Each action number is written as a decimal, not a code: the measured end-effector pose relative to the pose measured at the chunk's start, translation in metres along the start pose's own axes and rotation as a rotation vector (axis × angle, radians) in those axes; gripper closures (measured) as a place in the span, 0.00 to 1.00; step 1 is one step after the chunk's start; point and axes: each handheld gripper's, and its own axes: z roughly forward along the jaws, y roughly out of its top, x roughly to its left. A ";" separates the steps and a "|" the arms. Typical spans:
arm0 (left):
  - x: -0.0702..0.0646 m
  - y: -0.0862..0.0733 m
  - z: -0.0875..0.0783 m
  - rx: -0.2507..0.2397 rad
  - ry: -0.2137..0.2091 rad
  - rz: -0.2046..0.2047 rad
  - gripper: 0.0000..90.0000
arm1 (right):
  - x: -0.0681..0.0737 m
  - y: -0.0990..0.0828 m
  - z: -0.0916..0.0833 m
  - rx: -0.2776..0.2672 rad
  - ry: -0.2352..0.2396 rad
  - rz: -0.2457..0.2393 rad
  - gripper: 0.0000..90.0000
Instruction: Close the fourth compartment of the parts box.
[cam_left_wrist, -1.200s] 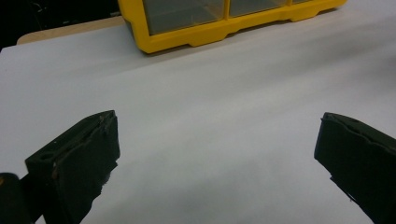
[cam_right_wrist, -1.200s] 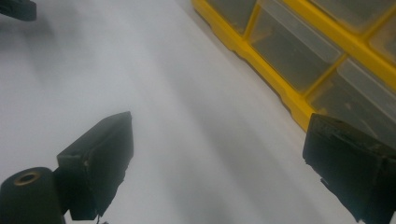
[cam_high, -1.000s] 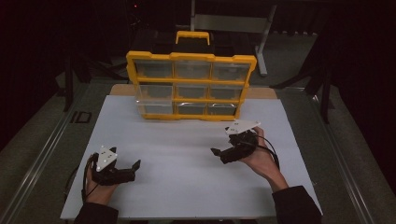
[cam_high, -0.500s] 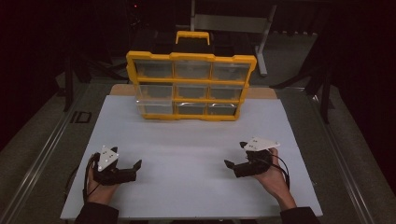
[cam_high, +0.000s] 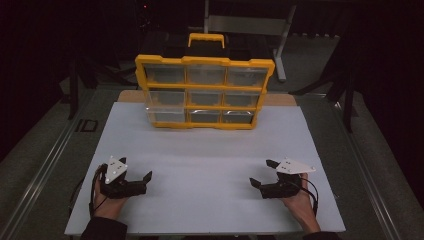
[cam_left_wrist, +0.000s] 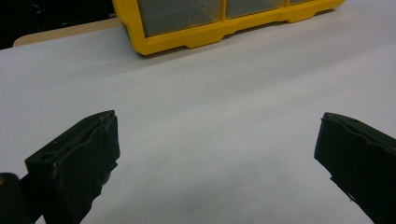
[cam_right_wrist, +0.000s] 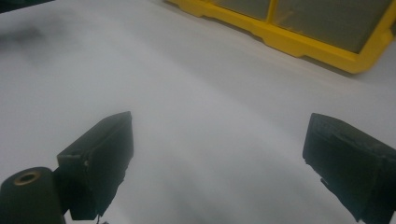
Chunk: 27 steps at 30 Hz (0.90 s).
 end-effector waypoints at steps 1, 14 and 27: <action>0.000 0.000 0.000 -0.001 -0.001 -0.001 0.01 | 0.000 -0.001 -0.001 -0.003 -0.008 0.000 0.10; -0.010 0.005 -0.002 -0.032 -0.021 -0.003 0.01 | -0.005 -0.014 -0.015 -0.055 -0.039 0.034 0.10; -0.013 0.037 0.003 -0.065 -0.037 -0.015 0.01 | -0.003 -0.017 -0.027 -0.100 -0.055 0.012 0.10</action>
